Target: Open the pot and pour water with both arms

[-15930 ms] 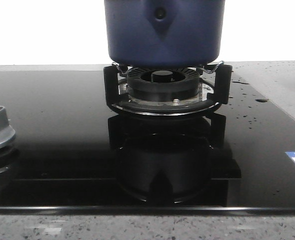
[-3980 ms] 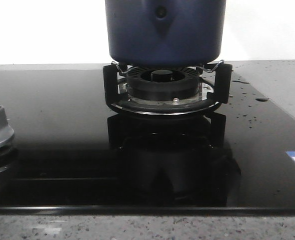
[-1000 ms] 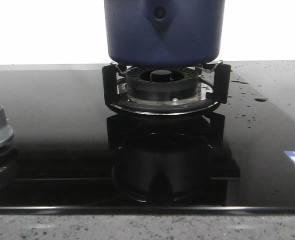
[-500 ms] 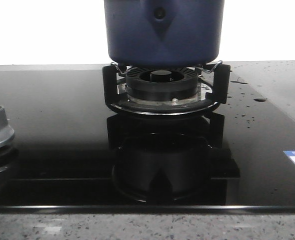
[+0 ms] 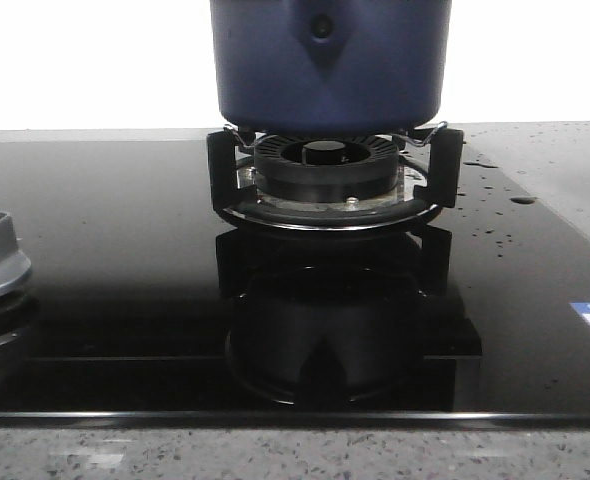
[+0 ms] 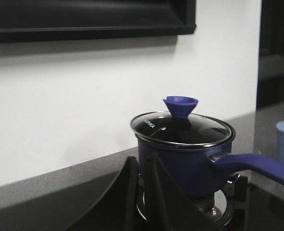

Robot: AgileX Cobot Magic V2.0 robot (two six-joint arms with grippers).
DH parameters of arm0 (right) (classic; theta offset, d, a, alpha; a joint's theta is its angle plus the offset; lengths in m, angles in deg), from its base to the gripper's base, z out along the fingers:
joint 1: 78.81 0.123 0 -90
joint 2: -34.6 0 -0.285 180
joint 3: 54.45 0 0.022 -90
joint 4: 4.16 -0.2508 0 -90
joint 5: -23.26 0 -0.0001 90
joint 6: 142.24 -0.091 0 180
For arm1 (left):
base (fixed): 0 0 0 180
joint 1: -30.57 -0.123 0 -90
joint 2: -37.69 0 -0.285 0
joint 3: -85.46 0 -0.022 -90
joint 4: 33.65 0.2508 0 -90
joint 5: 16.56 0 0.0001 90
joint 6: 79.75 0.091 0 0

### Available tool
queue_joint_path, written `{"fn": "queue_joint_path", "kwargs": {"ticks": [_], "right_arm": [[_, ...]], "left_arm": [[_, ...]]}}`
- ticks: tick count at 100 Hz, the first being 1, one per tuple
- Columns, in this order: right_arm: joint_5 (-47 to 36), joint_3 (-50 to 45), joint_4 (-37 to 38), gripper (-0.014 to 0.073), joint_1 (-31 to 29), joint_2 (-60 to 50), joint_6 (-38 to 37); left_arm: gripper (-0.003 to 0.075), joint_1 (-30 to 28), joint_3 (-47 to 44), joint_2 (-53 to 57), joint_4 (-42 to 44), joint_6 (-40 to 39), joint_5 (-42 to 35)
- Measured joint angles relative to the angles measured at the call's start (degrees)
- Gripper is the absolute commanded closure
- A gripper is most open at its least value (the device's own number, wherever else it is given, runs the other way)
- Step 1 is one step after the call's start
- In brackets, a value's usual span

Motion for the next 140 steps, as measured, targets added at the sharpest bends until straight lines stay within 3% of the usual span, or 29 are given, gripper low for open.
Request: {"fn": "queue_joint_path", "kwargs": {"ticks": [10,24,75,95,102,108,125,140], "right_arm": [[-0.1,0.0,0.0,0.0659,0.0,0.0,0.0],[-0.1,0.0,0.1,0.0659,0.0,0.0,0.0],[-0.1,0.0,0.1,0.0659,0.0,0.0,0.0],[-0.2,0.0,0.1,0.0659,0.0,0.0,0.0],[-0.2,0.0,0.1,0.0659,0.0,0.0,0.0],[-0.2,0.0,0.1,0.0659,0.0,0.0,0.0],[-0.2,0.0,0.1,0.0659,0.0,0.0,0.0],[-0.2,0.0,0.1,0.0659,0.0,0.0,0.0]], "left_arm": [[0.074,0.0,-4.6,7.8,0.4,-5.4,-2.4],[0.074,0.0,-7.2,12.3,0.8,-7.2,-2.9],[0.074,0.0,-7.3,12.8,1.5,-7.5,-3.5],[0.074,-0.1,-8.6,12.8,5.1,-7.4,-9.2],[0.074,-0.7,-9.0,12.8,10.6,-7.8,-10.1],[0.074,-1.2,-9.5,12.8,20.3,-12.4,-10.1],[0.074,-1.7,-14.1,13.1,54.0,-46.5,-10.1],[0.074,-1.7,-20.6,15.0,67.3,-60.6,-15.4]]}}
